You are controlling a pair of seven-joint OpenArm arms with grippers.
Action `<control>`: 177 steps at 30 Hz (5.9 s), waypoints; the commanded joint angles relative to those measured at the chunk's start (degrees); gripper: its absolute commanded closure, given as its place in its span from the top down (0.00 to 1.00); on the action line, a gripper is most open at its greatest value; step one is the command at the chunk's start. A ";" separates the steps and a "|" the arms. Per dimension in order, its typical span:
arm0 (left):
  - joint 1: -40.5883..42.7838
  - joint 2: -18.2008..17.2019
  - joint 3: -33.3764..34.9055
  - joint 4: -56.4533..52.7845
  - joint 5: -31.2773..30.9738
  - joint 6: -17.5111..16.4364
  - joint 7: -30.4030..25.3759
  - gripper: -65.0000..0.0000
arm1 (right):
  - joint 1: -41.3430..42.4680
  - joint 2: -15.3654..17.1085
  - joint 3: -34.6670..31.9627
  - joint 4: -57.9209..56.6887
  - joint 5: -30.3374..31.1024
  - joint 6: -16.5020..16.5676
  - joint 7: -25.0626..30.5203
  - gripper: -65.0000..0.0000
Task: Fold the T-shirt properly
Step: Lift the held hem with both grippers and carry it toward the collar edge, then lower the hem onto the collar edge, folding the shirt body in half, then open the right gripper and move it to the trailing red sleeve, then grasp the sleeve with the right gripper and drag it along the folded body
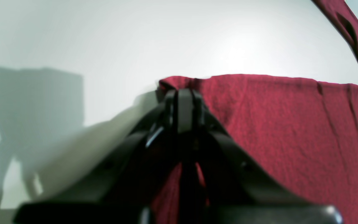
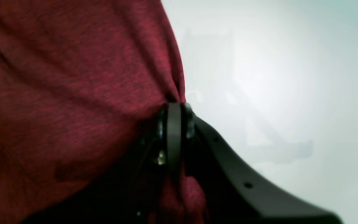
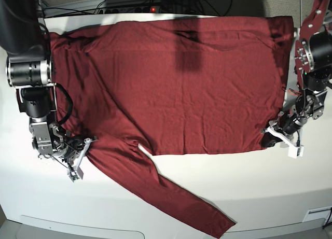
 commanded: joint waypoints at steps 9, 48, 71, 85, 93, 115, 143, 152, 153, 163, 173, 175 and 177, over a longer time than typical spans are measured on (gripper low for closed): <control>-0.61 -0.55 0.20 -0.02 1.16 1.15 2.56 0.00 | 5.01 0.90 0.13 0.59 2.16 -0.35 -0.20 0.00; 17.97 0.68 0.04 44.46 -34.18 1.15 24.59 0.00 | -4.98 16.41 0.31 34.05 36.79 7.42 -18.88 0.00; 42.47 0.11 -8.61 66.93 -37.66 1.15 23.61 0.00 | -30.38 24.94 11.85 50.42 40.81 7.42 -16.87 0.00; 48.22 0.11 -8.98 69.13 -38.56 1.15 27.10 0.00 | -34.32 25.00 15.72 50.42 37.38 7.42 -20.04 0.00; 52.65 0.07 -9.05 70.73 -37.92 1.15 27.28 0.00 | -39.43 25.16 15.76 50.42 34.60 7.42 -17.92 0.00; 55.63 0.11 -11.23 70.77 -34.05 1.15 27.21 0.35 | -40.85 25.11 15.76 50.36 35.52 7.42 -17.46 0.41; 55.58 0.13 -11.23 73.64 -40.52 1.15 26.84 0.52 | 3.89 1.44 9.22 17.53 13.42 4.83 -15.21 0.55; 55.58 0.79 -11.23 73.64 -40.52 1.15 26.84 0.52 | 13.07 -1.46 2.86 -0.50 4.33 4.24 -10.95 0.55; 55.58 1.03 -11.23 73.64 -40.52 1.15 26.80 0.52 | 12.72 -1.77 2.86 -0.66 4.33 4.26 -10.93 0.55; 55.56 4.24 -11.23 73.64 -40.48 1.15 26.80 0.52 | 10.01 -3.50 2.86 -0.66 1.53 3.82 -8.31 0.55; 55.58 6.12 -11.23 73.64 -40.48 1.15 26.82 0.52 | 4.13 -3.48 2.86 -0.66 -5.90 0.37 1.22 0.55; 55.58 6.14 -11.23 73.64 -40.48 1.15 26.82 0.52 | 3.91 -3.48 2.86 -0.66 -5.90 0.37 1.07 0.54; 55.58 6.14 -11.23 73.64 -40.48 1.15 26.82 0.52 | 3.74 -3.48 2.86 -0.66 -5.90 0.37 0.17 0.45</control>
